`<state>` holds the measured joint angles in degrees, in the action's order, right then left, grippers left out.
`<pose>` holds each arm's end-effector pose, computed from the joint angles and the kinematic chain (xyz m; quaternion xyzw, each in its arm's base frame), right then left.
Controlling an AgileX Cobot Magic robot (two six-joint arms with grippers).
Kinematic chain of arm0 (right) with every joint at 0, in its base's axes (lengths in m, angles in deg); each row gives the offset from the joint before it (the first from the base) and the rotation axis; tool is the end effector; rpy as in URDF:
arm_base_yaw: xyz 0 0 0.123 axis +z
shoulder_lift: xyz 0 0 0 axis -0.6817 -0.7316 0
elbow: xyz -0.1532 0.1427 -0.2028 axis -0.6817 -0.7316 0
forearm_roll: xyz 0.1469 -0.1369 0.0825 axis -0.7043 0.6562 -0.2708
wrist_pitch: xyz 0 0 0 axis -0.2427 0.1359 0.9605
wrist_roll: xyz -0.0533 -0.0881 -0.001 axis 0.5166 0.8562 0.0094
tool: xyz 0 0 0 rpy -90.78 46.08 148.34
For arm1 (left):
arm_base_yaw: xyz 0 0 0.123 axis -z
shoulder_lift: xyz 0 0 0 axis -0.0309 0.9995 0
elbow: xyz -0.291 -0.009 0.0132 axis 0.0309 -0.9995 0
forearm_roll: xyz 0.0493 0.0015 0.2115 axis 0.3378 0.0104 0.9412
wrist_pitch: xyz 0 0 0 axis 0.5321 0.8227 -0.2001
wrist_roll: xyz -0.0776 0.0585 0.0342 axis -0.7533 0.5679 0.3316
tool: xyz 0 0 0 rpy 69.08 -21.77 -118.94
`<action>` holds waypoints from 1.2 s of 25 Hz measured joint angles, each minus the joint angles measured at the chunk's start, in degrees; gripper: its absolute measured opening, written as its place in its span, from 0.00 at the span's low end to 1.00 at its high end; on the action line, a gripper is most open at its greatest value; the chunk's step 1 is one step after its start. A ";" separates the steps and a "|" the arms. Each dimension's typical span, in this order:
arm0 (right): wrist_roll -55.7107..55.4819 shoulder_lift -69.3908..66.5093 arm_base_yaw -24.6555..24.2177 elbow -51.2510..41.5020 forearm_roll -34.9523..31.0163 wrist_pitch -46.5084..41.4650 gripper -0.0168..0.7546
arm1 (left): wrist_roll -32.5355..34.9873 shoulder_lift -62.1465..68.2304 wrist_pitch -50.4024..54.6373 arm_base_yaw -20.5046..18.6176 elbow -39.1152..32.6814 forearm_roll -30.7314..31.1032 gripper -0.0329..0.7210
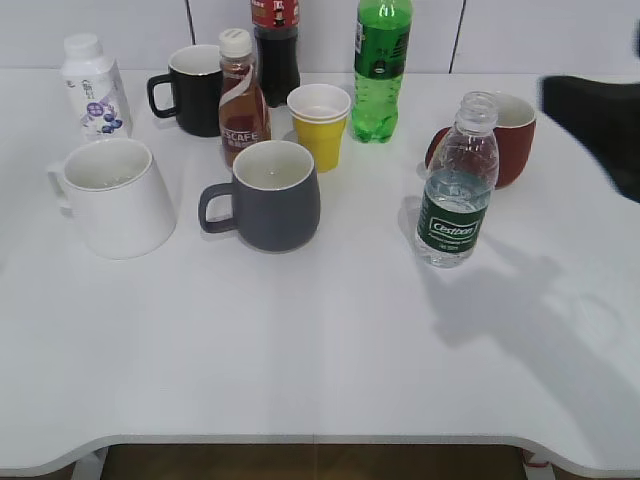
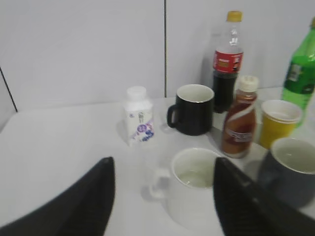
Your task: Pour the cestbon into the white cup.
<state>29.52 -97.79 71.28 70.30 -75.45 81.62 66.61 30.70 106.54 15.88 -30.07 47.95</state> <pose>0.1276 0.0697 0.3223 -0.2543 0.7162 0.1051 0.6413 0.0659 -0.0092 0.3248 0.0618 0.7652 -0.0607 0.6379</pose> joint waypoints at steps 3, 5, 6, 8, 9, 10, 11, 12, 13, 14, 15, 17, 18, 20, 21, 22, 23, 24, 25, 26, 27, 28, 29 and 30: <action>0.06 11.37 1.57 0.45 -2.19 -15.74 0.88 | -0.06 -5.61 16.70 2.00 5.22 -3.70 0.79; 0.06 17.92 1.94 0.78 -4.12 -28.99 0.88 | -0.03 -7.73 28.06 2.13 7.94 -5.08 0.81; 0.06 21.35 2.06 0.86 -4.84 -35.48 0.88 | 0.31 -8.74 32.16 2.13 8.64 -5.48 0.82; 0.06 27.13 2.06 0.86 -6.03 -48.17 0.87 | 1.80 -11.01 39.95 2.15 9.30 -6.18 0.82; 0.06 29.95 2.06 0.86 -6.42 -53.19 0.87 | 2.55 -11.99 43.22 2.15 9.31 -6.44 0.82; 0.06 32.53 2.06 0.88 -6.78 -58.60 0.86 | 2.89 -13.21 45.53 2.15 9.31 -6.49 0.82; 0.00 34.53 2.06 0.95 -6.99 -63.09 0.86 | 3.24 -14.52 47.45 2.15 9.31 -6.50 0.82; -0.15 36.71 2.06 1.14 -7.23 -65.82 0.85 | 3.45 -15.68 48.42 2.15 9.10 -6.50 0.82; -0.32 38.68 2.06 1.34 -7.32 -67.98 0.85 | 3.52 -17.08 48.78 2.15 8.40 -6.50 0.82; -0.67 40.34 2.11 1.48 -7.38 -69.23 0.84 | 3.66 -18.43 49.06 2.15 7.45 -6.50 0.82; -0.83 41.45 2.11 1.49 -7.43 -69.74 0.84 | 3.71 -19.74 49.19 2.15 5.92 -6.50 0.82; -0.96 42.93 2.11 1.53 -7.49 -69.83 0.83 | 3.81 -21.82 49.17 2.15 3.16 -7.13 0.82; -1.07 43.05 2.11 1.47 -7.49 -69.28 0.82 | 3.87 -22.74 47.89 2.15 2.36 -7.68 0.82; -1.07 43.11 2.11 0.68 -7.49 -66.17 0.80 | 3.89 -24.09 43.75 2.15 0.85 -8.35 0.82; -1.07 43.11 2.11 0.11 -7.35 -64.43 0.79 | 3.94 -24.27 42.68 2.15 0.41 -8.48 0.82; -1.12 43.11 2.11 -0.34 -7.21 -63.75 0.79 | 3.94 -24.27 42.21 2.15 0.20 -8.48 0.82; -1.12 43.11 2.11 -0.47 -7.16 -63.54 0.79 | 4.01 -24.27 41.63 2.15 0.14 -8.48 0.82; -1.12 43.11 2.11 -0.47 -7.03 -63.36 0.78 | 4.01 -24.27 41.42 2.15 0.10 -8.48 0.82; -1.12 43.11 2.11 -0.47 -7.03 -63.20 0.78 | 4.09 -24.27 41.28 2.15 0.10 -8.48 0.82; -1.12 43.11 2.11 -0.47 -6.97 -63.11 0.78 | 4.08 -24.27 41.15 2.15 0.03 -8.48 0.82; -1.12 43.11 2.11 -0.47 -6.97 -62.98 0.78 | 4.08 -24.27 41.15 2.15 0.03 -8.48 0.82; -1.12 43.11 2.11 -0.47 -6.97 -62.90 0.78 | 4.08 -24.27 41.09 2.15 0.03 -8.48 0.82; -1.12 43.11 2.11 -0.47 -6.97 -62.75 0.77 | 4.08 -24.27 41.09 2.10 0.03 -8.48 0.82; -1.12 43.11 2.11 -0.47 -6.97 -62.69 0.77 | 4.08 -24.27 41.09 2.09 0.03 -8.48 0.81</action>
<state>28.40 -54.67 73.39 69.83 -82.43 18.93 70.69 6.44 147.62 17.97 -30.04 39.47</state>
